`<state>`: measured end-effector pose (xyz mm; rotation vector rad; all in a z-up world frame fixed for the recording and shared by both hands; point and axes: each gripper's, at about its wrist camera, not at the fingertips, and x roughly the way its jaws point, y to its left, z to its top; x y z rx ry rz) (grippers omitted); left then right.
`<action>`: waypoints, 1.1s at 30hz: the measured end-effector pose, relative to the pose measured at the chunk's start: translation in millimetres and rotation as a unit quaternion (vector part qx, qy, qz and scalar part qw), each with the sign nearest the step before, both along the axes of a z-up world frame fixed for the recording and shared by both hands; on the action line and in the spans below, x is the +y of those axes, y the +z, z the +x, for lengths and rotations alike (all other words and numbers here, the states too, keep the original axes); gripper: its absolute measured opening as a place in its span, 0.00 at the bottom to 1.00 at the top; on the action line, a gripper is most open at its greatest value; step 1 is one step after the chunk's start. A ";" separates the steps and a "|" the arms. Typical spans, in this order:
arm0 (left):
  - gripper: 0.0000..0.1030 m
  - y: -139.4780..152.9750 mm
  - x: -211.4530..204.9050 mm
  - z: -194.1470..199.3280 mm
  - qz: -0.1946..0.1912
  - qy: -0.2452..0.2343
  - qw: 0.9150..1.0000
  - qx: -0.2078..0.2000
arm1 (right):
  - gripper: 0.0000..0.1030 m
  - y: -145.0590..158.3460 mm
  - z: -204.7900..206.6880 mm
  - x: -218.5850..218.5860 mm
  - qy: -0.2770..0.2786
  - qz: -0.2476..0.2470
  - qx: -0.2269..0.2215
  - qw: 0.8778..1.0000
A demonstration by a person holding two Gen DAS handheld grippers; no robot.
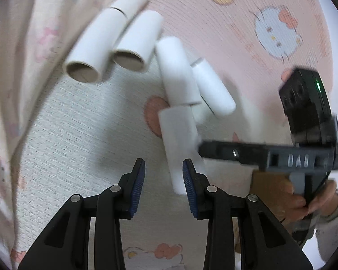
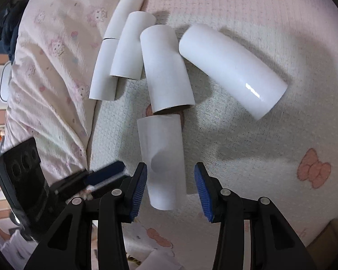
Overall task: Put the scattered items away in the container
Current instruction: 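Lower the right tool around a standing white tube, then close the right tool on the white tube and lift it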
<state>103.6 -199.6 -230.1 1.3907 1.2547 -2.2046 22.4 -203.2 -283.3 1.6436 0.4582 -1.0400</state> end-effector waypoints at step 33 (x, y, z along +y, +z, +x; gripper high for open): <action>0.37 -20.1 -31.7 -8.7 0.149 0.069 0.983 0.078 | 0.40 18.3 16.3 3.7 0.082 -0.032 0.069 0.994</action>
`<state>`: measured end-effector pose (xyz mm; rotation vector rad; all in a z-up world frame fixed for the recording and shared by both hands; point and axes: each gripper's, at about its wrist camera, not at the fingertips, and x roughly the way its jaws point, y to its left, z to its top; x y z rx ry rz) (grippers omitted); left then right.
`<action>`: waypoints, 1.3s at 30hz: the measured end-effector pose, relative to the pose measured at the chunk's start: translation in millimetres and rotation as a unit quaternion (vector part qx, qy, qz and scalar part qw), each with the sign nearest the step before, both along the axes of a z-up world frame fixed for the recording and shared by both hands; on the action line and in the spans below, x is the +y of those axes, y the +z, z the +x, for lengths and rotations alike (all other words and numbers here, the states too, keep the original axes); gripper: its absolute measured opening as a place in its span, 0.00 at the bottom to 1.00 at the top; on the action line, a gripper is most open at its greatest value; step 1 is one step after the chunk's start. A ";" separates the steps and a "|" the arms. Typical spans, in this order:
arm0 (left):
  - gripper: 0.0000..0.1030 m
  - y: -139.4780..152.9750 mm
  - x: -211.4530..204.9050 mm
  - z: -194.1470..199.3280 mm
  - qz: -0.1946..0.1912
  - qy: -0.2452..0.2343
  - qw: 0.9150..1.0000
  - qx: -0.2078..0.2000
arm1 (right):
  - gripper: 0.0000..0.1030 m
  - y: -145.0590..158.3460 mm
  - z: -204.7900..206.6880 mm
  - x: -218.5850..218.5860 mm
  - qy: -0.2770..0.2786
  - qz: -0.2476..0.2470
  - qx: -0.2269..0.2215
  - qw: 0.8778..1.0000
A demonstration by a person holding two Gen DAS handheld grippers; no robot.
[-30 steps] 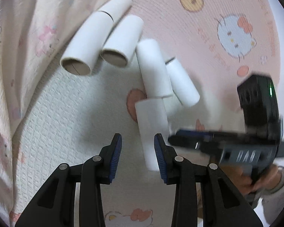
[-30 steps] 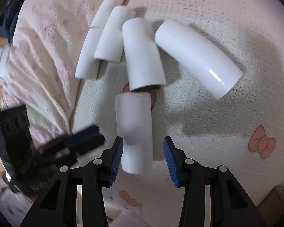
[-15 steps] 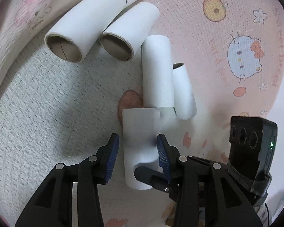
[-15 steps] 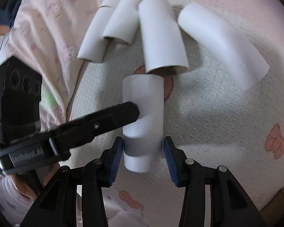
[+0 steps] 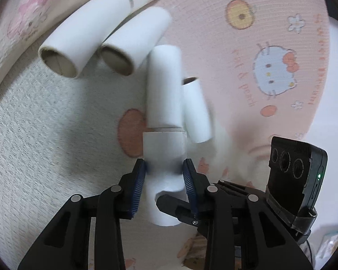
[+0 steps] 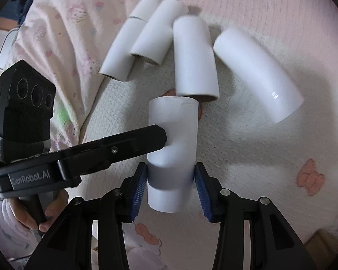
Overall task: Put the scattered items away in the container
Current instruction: 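Close the right tool on the white tube and lift it, then carry the held tube to the cardboard box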
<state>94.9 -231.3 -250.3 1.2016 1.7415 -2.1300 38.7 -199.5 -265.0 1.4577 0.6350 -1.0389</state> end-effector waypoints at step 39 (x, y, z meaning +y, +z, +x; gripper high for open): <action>0.37 178.2 127.4 -157.9 -0.115 -0.242 0.961 0.073 | 0.40 162.0 -142.0 134.8 -0.165 -0.075 0.065 0.981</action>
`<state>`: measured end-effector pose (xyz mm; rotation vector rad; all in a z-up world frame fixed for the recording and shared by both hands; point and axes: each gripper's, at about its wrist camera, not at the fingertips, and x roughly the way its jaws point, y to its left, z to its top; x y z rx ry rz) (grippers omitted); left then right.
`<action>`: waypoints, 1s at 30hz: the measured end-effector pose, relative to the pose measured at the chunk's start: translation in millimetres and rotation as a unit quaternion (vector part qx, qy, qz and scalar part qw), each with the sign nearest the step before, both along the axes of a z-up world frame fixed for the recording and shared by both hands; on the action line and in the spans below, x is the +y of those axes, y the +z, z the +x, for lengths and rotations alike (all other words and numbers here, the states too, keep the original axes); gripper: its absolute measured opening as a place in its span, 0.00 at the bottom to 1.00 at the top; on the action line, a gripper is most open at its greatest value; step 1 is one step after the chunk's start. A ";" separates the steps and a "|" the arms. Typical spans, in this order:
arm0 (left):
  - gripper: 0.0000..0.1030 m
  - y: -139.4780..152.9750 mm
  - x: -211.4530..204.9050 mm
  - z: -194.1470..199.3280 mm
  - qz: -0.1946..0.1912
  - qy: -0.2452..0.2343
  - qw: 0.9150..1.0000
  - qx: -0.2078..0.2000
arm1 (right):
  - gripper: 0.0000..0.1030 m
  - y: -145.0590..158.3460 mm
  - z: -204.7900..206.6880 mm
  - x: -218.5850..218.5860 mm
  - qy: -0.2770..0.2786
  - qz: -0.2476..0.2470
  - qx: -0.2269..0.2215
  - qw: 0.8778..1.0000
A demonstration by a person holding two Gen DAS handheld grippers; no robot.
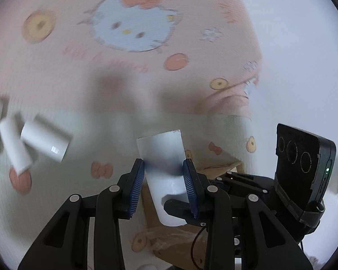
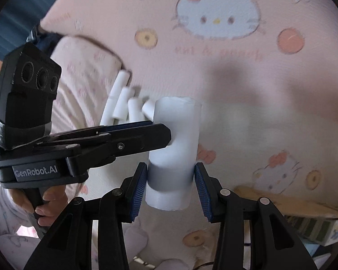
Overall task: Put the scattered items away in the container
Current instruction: 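Carry the held tube to the cardboard box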
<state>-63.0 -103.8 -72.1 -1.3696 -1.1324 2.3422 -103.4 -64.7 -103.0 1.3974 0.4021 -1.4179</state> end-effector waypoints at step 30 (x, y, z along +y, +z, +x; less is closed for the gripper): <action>0.37 -7.6 192.1 -75.7 0.044 -0.239 0.969 -0.043 | 0.40 -2.8 -61.4 188.0 -0.201 0.079 0.010 0.976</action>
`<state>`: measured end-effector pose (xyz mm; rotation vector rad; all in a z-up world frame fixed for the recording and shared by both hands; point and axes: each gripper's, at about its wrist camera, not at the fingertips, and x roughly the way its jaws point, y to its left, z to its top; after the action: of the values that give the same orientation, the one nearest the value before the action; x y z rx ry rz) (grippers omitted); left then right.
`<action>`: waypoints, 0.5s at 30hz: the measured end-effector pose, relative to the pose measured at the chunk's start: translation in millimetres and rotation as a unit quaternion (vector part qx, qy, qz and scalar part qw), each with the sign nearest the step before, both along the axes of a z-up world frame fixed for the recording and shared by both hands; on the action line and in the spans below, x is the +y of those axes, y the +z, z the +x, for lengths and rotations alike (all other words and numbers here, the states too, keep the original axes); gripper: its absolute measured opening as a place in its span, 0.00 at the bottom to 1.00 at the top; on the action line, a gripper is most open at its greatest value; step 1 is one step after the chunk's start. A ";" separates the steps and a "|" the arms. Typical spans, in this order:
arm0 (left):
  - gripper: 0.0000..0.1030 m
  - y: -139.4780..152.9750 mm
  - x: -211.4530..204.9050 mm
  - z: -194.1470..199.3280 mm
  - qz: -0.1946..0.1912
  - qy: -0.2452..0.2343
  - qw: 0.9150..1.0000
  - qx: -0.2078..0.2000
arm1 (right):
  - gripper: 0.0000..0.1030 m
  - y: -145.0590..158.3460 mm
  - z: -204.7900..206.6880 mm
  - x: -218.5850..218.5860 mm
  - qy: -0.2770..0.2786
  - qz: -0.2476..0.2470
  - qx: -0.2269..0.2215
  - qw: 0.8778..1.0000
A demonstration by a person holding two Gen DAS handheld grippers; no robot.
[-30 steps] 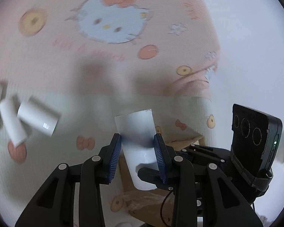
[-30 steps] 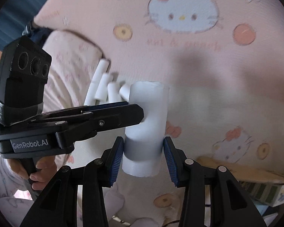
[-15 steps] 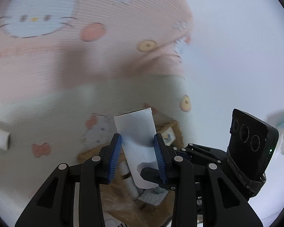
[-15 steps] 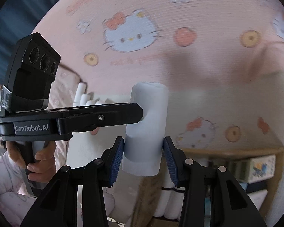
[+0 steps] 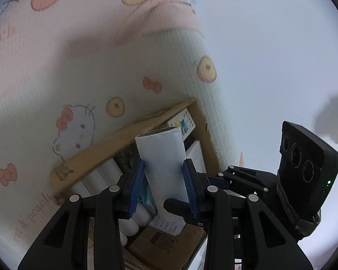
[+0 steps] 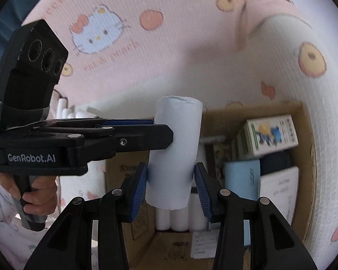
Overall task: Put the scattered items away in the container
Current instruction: 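Carry the held tube to the cardboard box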
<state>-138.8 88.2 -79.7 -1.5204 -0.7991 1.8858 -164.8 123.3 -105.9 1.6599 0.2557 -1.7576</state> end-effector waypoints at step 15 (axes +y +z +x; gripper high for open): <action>0.37 -41.6 31.1 1.2 -0.041 0.016 0.997 -0.057 | 0.39 -54.0 0.6 15.1 0.007 0.031 -0.023 0.999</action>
<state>-137.6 119.3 -121.3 -1.6874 -0.8092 1.8891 -164.2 138.4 -159.9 1.7357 0.3027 -1.7157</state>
